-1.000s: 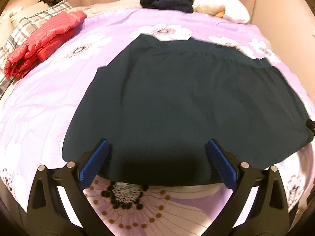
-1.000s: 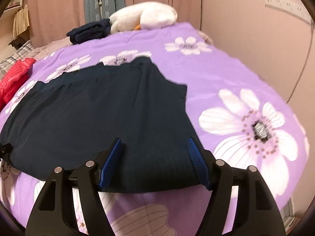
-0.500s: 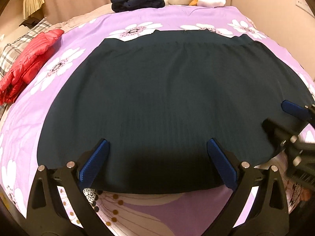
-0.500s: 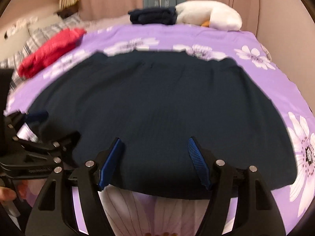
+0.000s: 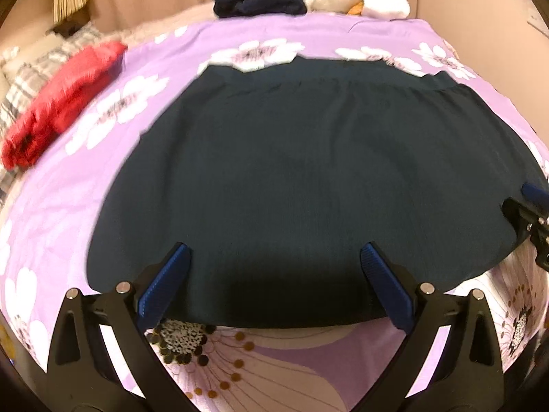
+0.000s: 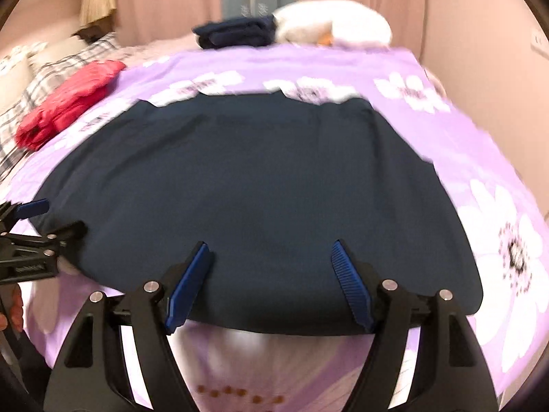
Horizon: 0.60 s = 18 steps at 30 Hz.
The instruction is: Fold large clothes
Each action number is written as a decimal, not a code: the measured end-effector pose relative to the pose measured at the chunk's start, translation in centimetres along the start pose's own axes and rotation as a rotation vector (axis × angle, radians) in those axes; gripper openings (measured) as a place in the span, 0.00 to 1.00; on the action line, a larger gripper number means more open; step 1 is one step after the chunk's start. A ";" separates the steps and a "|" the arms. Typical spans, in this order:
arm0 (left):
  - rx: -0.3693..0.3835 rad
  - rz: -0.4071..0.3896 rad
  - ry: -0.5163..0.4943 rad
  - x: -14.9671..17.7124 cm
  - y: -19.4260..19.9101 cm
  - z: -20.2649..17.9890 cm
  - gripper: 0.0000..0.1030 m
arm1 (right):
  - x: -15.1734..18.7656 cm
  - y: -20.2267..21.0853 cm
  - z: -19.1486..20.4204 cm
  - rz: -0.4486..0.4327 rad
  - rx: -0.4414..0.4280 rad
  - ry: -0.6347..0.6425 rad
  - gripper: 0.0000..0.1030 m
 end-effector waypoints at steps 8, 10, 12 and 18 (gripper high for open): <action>-0.020 -0.035 -0.014 -1.0 0.8 0.1 0.98 | -0.8 0.9 0.3 -0.059 0.020 0.018 0.74; -0.022 -0.036 -0.013 -2.0 0.6 0.2 0.98 | -1.4 1.0 0.2 -0.075 0.031 0.023 0.74; -0.028 -0.037 -0.007 -2.6 0.3 0.3 0.98 | -2.2 0.6 0.2 -0.076 0.030 0.012 0.74; -0.017 0.035 0.060 -3.0 -2.5 1.4 0.98 | -2.6 -3.1 0.6 0.023 0.029 -0.005 0.74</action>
Point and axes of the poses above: each gripper's, at about its wrist camera, not at the fingertips, and y roughly against the way its jaws point, z to its left, x to its underside, the point moved 1 cm from there along -y, roughly the way its jaws point, and after that the axes turned 15 degrees about x, right-handed, at the moved point
